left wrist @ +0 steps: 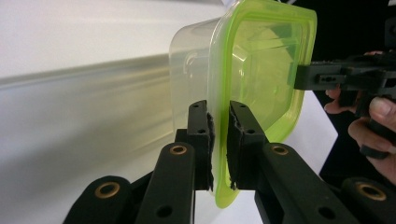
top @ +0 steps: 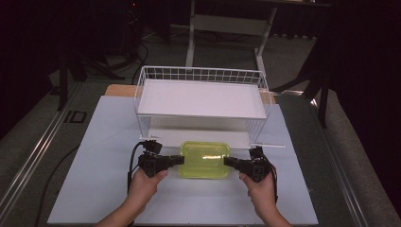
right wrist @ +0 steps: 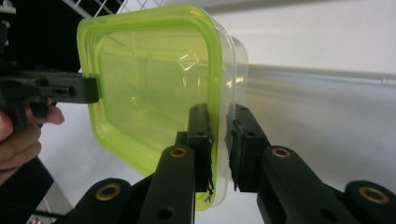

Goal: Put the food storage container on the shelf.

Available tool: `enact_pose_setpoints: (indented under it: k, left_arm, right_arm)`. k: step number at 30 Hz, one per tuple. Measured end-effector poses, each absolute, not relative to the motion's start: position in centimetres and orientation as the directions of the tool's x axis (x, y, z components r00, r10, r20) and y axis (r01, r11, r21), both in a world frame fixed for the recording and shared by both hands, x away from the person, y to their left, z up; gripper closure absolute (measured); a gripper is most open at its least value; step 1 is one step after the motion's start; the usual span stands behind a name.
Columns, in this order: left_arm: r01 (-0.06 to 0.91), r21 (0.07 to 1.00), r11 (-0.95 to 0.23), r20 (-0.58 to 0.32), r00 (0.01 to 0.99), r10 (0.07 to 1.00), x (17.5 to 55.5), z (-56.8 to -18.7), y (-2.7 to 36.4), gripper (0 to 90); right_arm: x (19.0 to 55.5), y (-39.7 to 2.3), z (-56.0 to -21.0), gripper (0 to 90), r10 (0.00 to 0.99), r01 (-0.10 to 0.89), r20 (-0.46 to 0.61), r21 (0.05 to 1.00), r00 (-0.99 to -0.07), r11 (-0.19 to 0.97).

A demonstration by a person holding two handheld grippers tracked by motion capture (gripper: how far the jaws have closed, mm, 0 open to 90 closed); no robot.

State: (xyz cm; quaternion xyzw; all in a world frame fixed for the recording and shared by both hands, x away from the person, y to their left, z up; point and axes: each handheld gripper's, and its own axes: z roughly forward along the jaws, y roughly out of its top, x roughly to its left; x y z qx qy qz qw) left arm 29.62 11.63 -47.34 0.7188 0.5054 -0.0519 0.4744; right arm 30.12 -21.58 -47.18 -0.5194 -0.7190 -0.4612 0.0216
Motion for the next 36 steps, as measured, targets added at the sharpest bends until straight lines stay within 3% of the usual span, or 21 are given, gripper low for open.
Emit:
enact_pose_setpoints:
  k: [20, 36]
  left_arm:
    - [0.693, 0.721, 0.016, -0.457, 0.458, 0.763, 34.3, -49.3, 11.2, 80.5]
    - [0.701, 0.711, 0.057, -0.486, 0.431, 0.76, 36.9, -50.8, 10.8, 78.6]
  right_arm:
    - [35.3, -19.8, -48.5, 79.4, 0.787, 0.728, 0.461, 0.686, -0.41, -0.023]
    - [37.9, -19.4, -49.5, 77.3, 0.823, 0.731, 0.438, 0.681, -0.362, -0.041]
